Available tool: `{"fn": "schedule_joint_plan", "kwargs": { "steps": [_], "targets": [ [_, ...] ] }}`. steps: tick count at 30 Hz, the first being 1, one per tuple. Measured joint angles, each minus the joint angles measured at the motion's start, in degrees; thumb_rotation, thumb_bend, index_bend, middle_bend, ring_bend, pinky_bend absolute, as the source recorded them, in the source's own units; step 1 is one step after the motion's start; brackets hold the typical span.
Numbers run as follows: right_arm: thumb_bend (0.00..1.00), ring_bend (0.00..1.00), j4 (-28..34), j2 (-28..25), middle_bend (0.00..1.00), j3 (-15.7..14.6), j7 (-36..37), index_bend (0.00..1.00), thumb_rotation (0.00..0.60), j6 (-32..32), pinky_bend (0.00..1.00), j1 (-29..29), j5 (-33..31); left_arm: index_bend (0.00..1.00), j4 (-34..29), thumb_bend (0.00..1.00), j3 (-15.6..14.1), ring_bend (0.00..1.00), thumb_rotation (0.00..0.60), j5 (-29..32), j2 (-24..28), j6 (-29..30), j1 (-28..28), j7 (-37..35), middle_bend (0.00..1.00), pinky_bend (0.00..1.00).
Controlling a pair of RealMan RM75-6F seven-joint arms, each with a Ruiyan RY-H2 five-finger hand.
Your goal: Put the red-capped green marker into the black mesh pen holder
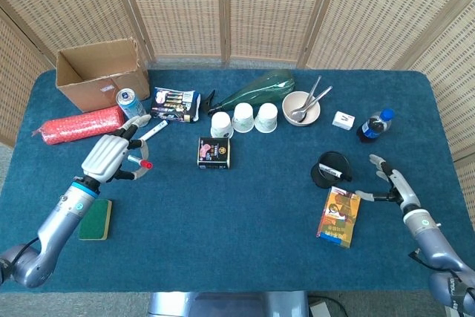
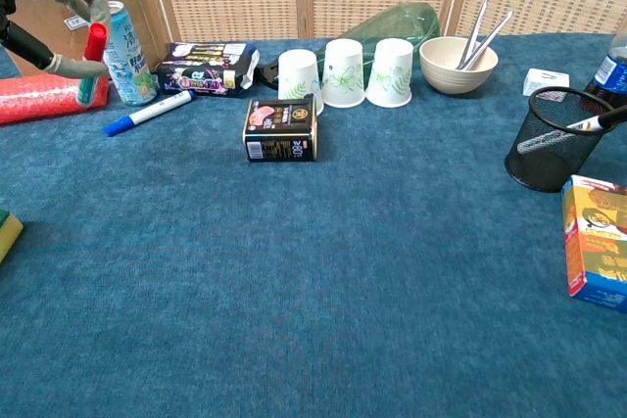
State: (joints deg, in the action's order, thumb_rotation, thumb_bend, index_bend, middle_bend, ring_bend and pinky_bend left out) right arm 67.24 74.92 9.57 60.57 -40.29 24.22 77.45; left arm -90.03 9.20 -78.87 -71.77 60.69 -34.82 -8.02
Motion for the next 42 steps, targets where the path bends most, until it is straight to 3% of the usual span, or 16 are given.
{"fn": "schedule_joint_plan", "kwargs": {
  "steps": [31,36,40,42],
  "targets": [
    [0.0,0.0,2.2,7.5,0.0,3.6,-10.4,0.0,0.6,-3.8,0.11,3.7,-5.0,0.65,2.7,0.4,-0.2,0.0,0.6,0.4,1.5,0.1,0.9,-2.9,0.0,0.22],
    [0.0,0.02,2.3,9.0,0.07,4.2,-12.6,0.0,0.6,-4.0,0.24,4.3,-6.3,0.65,3.1,0.39,-0.4,0.0,0.6,0.1,1.5,0.1,1.0,-3.6,0.0,0.22],
    [0.0,0.16,1.4,10.8,0.23,4.7,-14.1,0.11,0.6,-5.4,0.43,4.2,-7.7,0.65,3.4,0.39,-0.4,0.0,0.6,0.0,1.7,0.2,1.1,-4.1,0.0,0.22],
    [0.02,0.19,0.6,11.7,0.26,4.7,-14.8,0.14,0.6,-5.8,0.46,3.8,-8.3,0.65,3.6,0.4,-0.3,0.0,0.6,0.0,1.8,0.2,1.1,-4.3,0.0,0.22]
  ]
}}
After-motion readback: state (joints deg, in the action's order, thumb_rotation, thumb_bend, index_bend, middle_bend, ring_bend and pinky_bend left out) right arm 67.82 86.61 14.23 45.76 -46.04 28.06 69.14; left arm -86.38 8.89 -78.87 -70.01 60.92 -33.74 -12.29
